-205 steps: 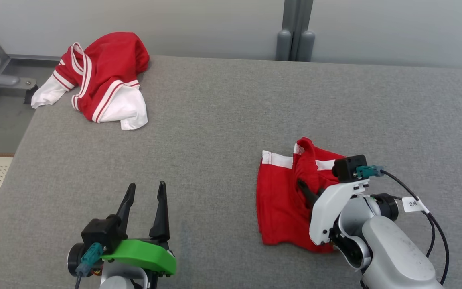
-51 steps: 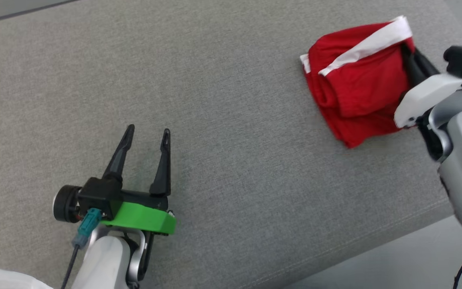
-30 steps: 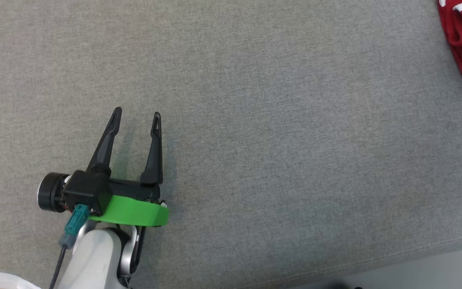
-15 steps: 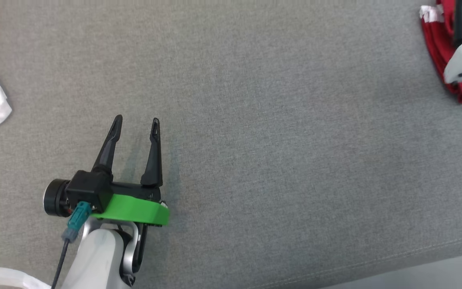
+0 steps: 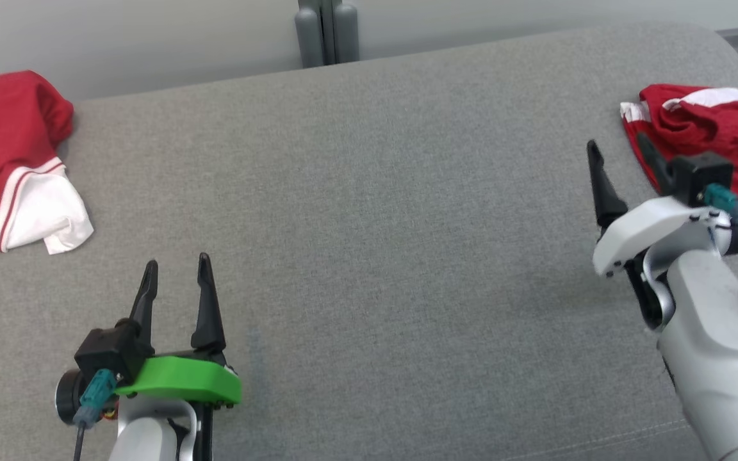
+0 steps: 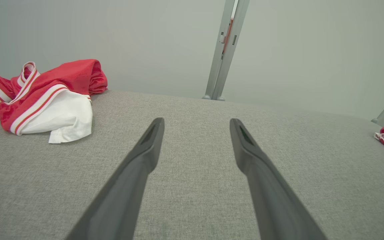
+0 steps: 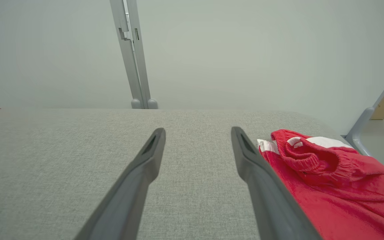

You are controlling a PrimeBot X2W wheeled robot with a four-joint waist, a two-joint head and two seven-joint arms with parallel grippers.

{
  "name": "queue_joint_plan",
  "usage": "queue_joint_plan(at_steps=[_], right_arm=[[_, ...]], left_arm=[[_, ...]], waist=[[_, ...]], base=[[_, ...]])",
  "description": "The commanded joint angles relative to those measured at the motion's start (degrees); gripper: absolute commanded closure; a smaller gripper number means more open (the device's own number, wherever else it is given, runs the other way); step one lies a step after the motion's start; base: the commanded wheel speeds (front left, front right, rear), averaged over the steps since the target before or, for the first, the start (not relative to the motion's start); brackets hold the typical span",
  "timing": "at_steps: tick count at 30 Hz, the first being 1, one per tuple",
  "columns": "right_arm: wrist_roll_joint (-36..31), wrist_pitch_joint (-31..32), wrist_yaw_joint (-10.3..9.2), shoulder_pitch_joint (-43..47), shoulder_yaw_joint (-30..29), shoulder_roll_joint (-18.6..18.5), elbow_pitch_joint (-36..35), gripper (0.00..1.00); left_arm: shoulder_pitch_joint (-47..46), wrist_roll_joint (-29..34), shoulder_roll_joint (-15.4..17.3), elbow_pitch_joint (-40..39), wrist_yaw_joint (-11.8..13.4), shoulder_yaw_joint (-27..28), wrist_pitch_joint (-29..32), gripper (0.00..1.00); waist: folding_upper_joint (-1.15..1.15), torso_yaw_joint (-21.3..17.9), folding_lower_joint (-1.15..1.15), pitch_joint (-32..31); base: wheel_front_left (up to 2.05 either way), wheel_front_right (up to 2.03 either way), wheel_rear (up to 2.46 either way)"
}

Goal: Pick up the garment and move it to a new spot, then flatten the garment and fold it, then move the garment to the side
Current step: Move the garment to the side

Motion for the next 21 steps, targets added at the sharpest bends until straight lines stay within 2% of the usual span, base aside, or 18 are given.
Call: queue_joint_plan(at_steps=[1, 12, 21], right_arm=[[0.01, -0.19, -0.08, 3.14, -0.31, 0.48, -1.94, 0.0], [-3.43, -0.19, -0.08, 21.59, -2.63, 6.71, -19.04, 0.0], [-5.73, 0.14, -0.08, 31.26, -6.11, 10.09, -25.38, 0.0]], left_arm=[[1.82, 0.3, -0.24, 0.39, -0.28, 0.55, -0.16, 0.0], [8.19, 1.9, -0.74, 1.09, -1.71, 2.41, -0.11, 0.0], [11.19, 0.14, -0.77, -0.17, -0.82, 2.04, -0.12, 0.0]], waist=[[0.0, 1.97, 0.0, -6.99], [0.0, 5.4, 0.0, -10.69], [0.0, 7.42, 0.0, -11.94]], base=[[0.0, 0.0, 0.0], [0.0, 0.0, 0.0], [0.0, 0.0, 0.0]])
